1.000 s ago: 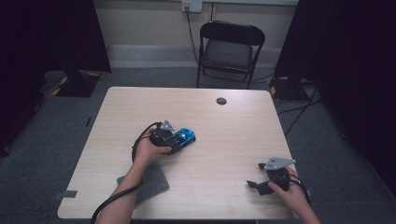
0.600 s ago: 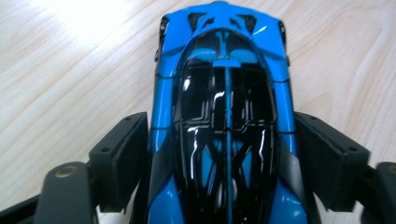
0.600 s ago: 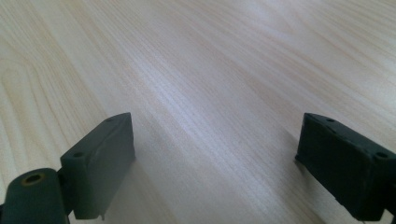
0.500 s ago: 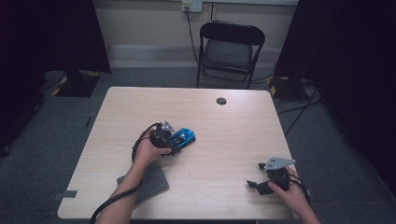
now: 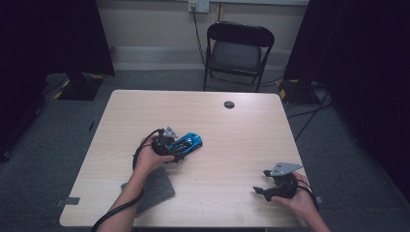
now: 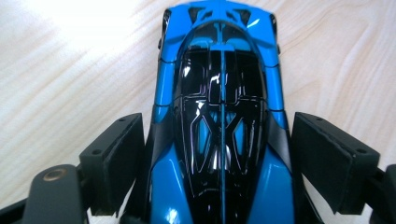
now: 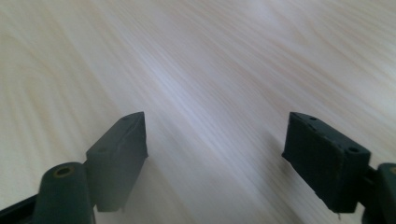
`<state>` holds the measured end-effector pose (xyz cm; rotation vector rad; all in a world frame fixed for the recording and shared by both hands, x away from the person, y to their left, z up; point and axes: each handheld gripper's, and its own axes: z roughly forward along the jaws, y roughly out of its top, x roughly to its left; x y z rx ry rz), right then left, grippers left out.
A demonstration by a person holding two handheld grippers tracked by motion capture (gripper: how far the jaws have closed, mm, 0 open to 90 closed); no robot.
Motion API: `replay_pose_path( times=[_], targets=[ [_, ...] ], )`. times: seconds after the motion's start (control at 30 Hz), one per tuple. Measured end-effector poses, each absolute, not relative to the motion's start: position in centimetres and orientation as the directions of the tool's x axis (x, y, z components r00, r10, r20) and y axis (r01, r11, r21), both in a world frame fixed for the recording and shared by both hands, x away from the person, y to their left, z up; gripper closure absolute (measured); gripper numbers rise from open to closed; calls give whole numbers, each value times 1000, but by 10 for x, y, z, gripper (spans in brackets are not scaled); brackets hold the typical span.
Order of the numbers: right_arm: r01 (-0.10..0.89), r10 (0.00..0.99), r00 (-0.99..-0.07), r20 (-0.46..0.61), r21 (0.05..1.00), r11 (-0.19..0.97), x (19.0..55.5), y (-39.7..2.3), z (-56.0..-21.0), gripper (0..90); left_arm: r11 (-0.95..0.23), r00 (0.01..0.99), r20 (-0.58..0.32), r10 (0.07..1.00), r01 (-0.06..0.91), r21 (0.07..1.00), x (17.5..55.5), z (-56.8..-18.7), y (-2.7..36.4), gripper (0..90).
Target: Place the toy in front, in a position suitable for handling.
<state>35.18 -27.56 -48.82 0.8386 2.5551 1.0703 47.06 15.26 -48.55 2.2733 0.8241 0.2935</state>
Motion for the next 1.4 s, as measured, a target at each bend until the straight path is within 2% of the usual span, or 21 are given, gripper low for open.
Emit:
replay_pose_path(
  times=[0.13, 0.23, 0.3, 0.33, 0.5, 0.63, 0.8, 0.93, 1.17, 1.4],
  targets=[
    [323, 504, -863, -41, 723, 611, 352, -242, -474, 246, -550, 768, -35, 639, 489, 677, 466, -480, 157, 183],
    [299, 459, -888, -5, 753, 587, 354, -220, -469, 258, -544, 764, -30, 644, 486, 684, 463, -477, 159, 181],
    [259, 404, -915, 2, 770, 582, 357, -196, -465, 263, -528, 761, -36, 647, 482, 699, 459, -475, 163, 181],
    [227, 348, -938, 10, 775, 590, 359, -171, -461, 274, -529, 764, -29, 645, 473, 705, 455, -474, 167, 180],
    [169, 232, -972, 36, 794, 585, 362, -121, -456, 317, -535, 755, -29, 655, 490, 688, 450, -471, 176, 175],
    [166, 206, -977, 53, 796, 582, 369, -97, -460, 332, -509, 750, -22, 661, 470, 721, 447, -466, 181, 183],
    [154, 179, -982, 59, 798, 582, 376, -78, -457, 330, -500, 744, -34, 668, 482, 719, 447, -464, 186, 181],
    [86, 113, -993, 21, 784, 614, 380, -51, -453, 342, -491, 735, -37, 677, 489, 721, 447, -464, 187, 180],
    [26, 28, -1000, 10, 771, 636, 383, -5, -458, 349, -483, 734, -48, 677, 493, 724, 446, -463, 191, 180],
    [30, 13, -1000, 29, 771, 636, 385, 24, -466, 345, -477, 722, -53, 690, 509, 717, 445, -467, 199, 179]
  ],
)
